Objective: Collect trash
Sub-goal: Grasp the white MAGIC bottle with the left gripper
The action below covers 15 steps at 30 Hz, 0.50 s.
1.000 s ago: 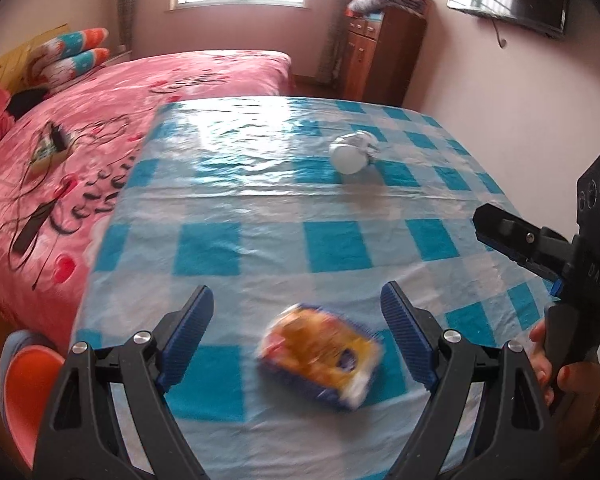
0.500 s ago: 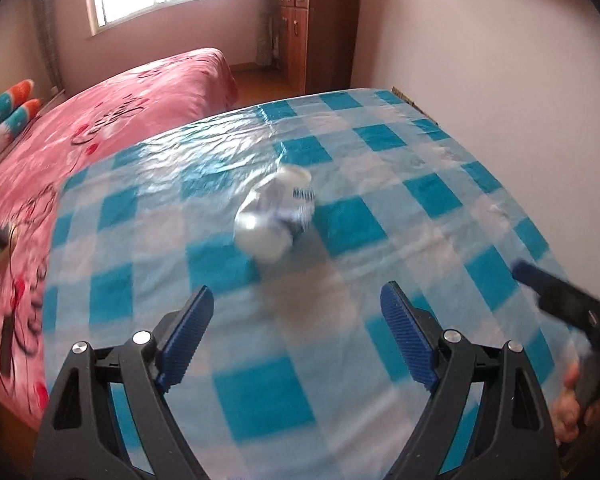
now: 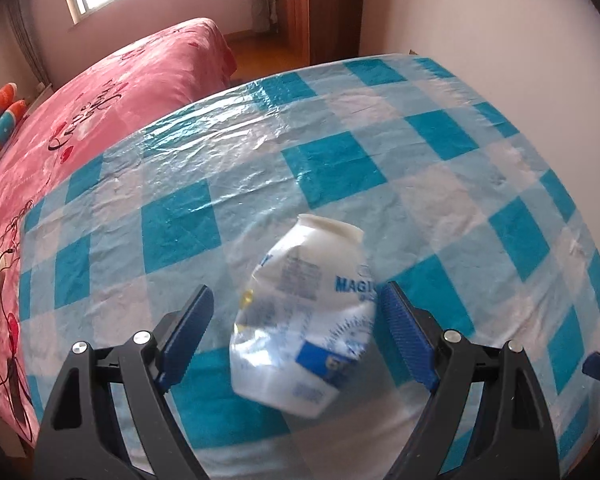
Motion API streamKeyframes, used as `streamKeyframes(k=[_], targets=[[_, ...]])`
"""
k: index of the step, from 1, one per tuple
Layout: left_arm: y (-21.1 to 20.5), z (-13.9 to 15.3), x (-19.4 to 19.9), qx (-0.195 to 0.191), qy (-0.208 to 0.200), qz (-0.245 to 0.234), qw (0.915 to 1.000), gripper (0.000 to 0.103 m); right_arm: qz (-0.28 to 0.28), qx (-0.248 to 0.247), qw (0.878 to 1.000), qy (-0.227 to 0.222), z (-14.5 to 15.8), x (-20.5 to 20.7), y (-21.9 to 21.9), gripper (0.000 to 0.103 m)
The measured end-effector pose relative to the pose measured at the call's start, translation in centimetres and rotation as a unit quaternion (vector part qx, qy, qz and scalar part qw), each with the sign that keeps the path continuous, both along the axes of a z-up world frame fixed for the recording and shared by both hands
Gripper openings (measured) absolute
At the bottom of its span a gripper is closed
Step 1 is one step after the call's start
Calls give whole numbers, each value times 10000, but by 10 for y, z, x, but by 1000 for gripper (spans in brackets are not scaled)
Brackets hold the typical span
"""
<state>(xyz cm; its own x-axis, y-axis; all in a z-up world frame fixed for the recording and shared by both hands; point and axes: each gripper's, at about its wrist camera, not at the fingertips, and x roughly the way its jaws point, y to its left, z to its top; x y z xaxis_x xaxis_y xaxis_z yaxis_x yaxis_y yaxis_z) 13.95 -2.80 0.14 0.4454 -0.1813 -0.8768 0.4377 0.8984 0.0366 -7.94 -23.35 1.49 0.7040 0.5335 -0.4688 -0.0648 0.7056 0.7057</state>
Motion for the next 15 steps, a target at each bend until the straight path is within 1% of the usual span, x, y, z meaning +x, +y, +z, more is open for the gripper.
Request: streamKeyframes(k=[5, 7, 9, 11, 12, 15], targets=[[3, 0, 5, -124, 29, 46, 9999, 83, 117, -14, 9999, -32, 1, 2, 9, 94], [4, 0, 5, -229, 36, 65, 9997, 77, 184, -36, 9998, -18, 1, 4, 12, 94], [5, 1, 3, -255, -6, 107, 9996, 74, 258, -68, 9996, -3, 1, 5, 17, 94], [7, 1, 1, -287, -75, 171, 9994, 66, 331, -87, 9994, 6, 0, 6, 20, 94], [7, 2, 0, -296, -95, 215, 9993, 65, 386, -98, 9992, 8, -1, 8, 23, 94], [10, 2, -3, -321, -142, 292, 9990, 65, 576, -199, 9981, -3, 0, 11, 32, 94]])
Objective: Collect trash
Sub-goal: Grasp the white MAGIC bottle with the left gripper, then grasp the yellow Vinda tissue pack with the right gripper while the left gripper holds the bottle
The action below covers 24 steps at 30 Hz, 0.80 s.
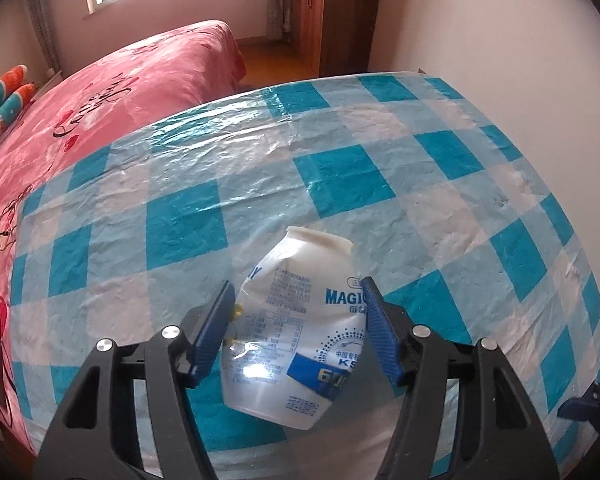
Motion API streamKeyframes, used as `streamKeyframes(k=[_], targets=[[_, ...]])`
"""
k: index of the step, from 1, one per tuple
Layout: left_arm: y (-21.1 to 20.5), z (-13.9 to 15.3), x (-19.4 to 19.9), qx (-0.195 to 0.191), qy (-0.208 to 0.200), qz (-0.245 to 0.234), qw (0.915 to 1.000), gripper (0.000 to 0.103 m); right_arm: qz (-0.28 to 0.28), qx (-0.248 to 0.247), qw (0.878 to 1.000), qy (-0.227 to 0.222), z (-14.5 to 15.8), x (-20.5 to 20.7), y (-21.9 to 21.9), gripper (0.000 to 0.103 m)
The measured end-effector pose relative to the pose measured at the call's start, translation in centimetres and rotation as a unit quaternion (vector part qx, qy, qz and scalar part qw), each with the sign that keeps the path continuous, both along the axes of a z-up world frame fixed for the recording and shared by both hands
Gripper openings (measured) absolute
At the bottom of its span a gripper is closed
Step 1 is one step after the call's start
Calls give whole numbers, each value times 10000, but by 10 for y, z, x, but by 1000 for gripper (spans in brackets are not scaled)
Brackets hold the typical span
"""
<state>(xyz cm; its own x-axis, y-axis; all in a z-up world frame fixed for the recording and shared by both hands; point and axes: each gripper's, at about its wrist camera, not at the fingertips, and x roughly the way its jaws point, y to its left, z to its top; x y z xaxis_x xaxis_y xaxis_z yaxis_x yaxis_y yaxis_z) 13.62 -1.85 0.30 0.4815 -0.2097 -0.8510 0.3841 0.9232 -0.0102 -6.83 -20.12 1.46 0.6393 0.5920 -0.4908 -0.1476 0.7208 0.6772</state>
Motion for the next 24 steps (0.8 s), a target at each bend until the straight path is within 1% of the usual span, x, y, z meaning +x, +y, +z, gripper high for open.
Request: streamKeyframes(k=[6, 11, 14, 18, 24], targets=[[11, 1, -12, -120, -15, 167, 9998, 64, 589, -140, 9981, 79, -4, 8, 23, 94], [31, 6, -27, -253, -55, 296, 9992, 64, 1028, -376, 9940, 13, -3, 8, 47, 94], [46, 13, -39, -363, -145, 387, 9985, 64, 1244, -489, 9910, -32, -2, 6, 60, 94], [69, 23, -54, -477, -270, 540, 9970, 64, 1639, -793, 9832, -156, -1, 3, 90, 94], [106, 33, -81, -573, -405, 737, 9948, 64, 2035, -1268, 9702, -346, 0, -3, 128, 94]])
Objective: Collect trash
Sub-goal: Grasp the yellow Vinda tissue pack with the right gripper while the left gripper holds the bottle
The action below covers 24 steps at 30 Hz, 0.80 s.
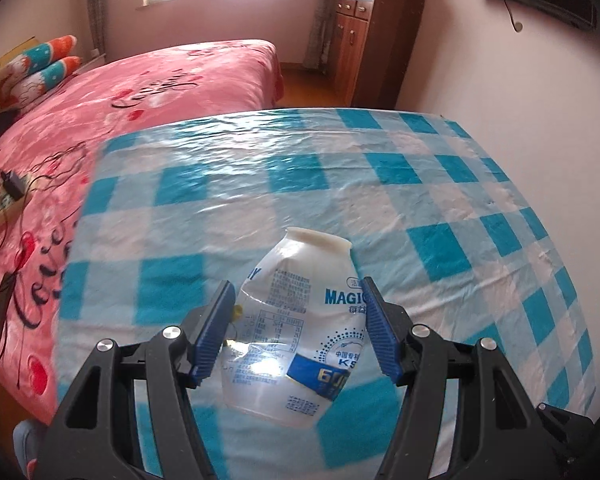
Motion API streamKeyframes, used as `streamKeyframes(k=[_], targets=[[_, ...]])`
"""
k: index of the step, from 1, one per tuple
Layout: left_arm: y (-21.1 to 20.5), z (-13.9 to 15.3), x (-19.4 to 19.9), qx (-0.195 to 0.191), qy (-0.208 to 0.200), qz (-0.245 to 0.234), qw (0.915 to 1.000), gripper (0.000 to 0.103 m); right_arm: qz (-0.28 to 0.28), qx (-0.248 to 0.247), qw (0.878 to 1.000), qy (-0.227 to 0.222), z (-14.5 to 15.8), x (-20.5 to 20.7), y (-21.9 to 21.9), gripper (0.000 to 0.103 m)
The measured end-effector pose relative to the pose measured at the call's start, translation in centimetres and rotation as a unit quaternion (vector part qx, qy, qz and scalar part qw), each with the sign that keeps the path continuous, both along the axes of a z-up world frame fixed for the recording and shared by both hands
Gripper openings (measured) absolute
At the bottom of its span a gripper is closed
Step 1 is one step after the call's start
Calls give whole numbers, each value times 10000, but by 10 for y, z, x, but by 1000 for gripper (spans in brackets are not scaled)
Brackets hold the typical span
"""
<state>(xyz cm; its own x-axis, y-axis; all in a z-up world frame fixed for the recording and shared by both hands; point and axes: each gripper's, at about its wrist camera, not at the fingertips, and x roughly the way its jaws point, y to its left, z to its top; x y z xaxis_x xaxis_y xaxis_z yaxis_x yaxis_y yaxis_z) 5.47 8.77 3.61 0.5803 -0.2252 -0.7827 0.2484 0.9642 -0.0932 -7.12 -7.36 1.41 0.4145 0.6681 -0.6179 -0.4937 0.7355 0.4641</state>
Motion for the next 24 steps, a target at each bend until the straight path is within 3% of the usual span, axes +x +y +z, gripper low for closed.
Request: streamKeyframes(k=[11, 13, 21, 24], targets=[[56, 1, -47, -111, -107, 344, 9993, 64, 465, -714, 9958, -336, -9, -11, 54, 93], [65, -1, -53, -179, -93, 411, 9990, 64, 457, -785, 9954, -318, -12, -8, 60, 87], [98, -7, -76, -191, -70, 676, 9975, 64, 406, -1208, 9913, -339, -19, 2, 86, 84], [111, -9, -82, -209, -34, 795, 9966, 64, 321, -1322, 9899, -395, -18, -2, 96, 78]])
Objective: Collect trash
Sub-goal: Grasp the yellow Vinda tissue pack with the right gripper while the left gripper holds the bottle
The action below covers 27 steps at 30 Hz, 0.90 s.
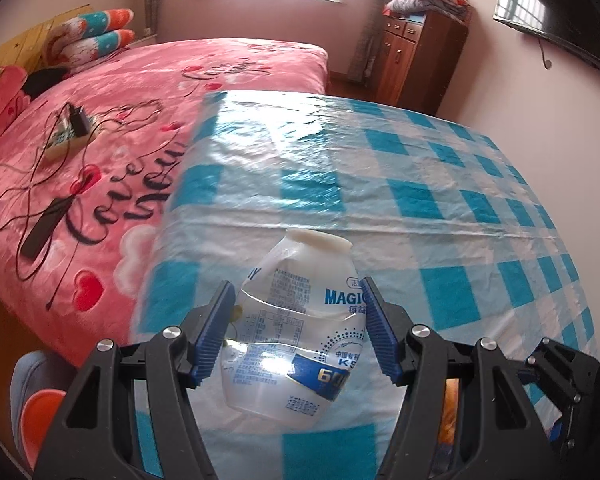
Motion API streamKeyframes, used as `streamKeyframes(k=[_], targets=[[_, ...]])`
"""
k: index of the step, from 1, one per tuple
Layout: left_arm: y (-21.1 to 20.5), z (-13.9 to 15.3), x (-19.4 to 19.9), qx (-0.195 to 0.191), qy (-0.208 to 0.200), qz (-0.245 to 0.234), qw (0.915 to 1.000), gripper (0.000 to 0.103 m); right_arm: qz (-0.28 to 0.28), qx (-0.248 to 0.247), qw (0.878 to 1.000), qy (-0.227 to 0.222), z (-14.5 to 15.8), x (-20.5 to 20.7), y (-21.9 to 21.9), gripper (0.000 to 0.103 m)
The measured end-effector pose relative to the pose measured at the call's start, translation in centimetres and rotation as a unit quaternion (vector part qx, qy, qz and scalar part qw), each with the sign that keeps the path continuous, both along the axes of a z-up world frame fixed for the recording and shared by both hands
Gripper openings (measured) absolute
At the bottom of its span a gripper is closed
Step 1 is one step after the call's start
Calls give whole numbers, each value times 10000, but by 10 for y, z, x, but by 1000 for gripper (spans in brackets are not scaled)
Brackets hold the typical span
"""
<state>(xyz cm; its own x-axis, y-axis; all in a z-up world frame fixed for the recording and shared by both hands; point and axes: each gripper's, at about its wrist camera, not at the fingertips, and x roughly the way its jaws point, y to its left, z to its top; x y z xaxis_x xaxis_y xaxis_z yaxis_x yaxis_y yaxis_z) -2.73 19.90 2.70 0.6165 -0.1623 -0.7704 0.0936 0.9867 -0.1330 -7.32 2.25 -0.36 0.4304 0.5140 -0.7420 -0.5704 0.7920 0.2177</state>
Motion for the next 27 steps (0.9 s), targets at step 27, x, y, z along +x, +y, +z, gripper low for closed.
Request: streamKeyframes(k=[27], targets=[[59, -12, -51, 202, -56, 372, 9991, 64, -184, -697, 9964, -435, -1, -5, 26, 53]])
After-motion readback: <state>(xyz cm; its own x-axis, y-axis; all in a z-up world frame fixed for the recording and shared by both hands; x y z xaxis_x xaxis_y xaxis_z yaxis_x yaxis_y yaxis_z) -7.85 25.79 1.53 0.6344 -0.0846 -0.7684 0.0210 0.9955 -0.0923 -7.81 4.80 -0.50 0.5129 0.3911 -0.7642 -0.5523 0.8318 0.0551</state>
